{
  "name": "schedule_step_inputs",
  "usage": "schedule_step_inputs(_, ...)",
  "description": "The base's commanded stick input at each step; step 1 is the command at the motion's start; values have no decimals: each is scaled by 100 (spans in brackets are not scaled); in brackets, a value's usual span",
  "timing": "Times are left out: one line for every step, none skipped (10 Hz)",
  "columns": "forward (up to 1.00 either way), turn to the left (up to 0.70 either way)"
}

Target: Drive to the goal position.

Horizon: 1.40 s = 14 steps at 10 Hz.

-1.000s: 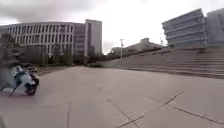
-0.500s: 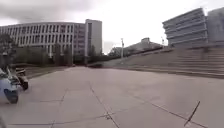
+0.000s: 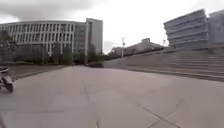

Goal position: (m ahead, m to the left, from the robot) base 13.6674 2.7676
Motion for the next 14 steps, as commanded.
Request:
schedule_step_inputs(100,11)
schedule_step_inputs(100,20)
schedule_step_inputs(100,24)
schedule_step_inputs(100,24)
schedule_step_inputs(100,23)
schedule_step_inputs(100,22)
schedule_step_inputs(100,22)
schedule_step_inputs(100,21)
schedule_step_inputs(100,20)
schedule_step_inputs(100,20)
schedule_step_inputs(100,20)
schedule_step_inputs(100,20)
schedule_step_inputs(100,20)
schedule_step_inputs(100,20)
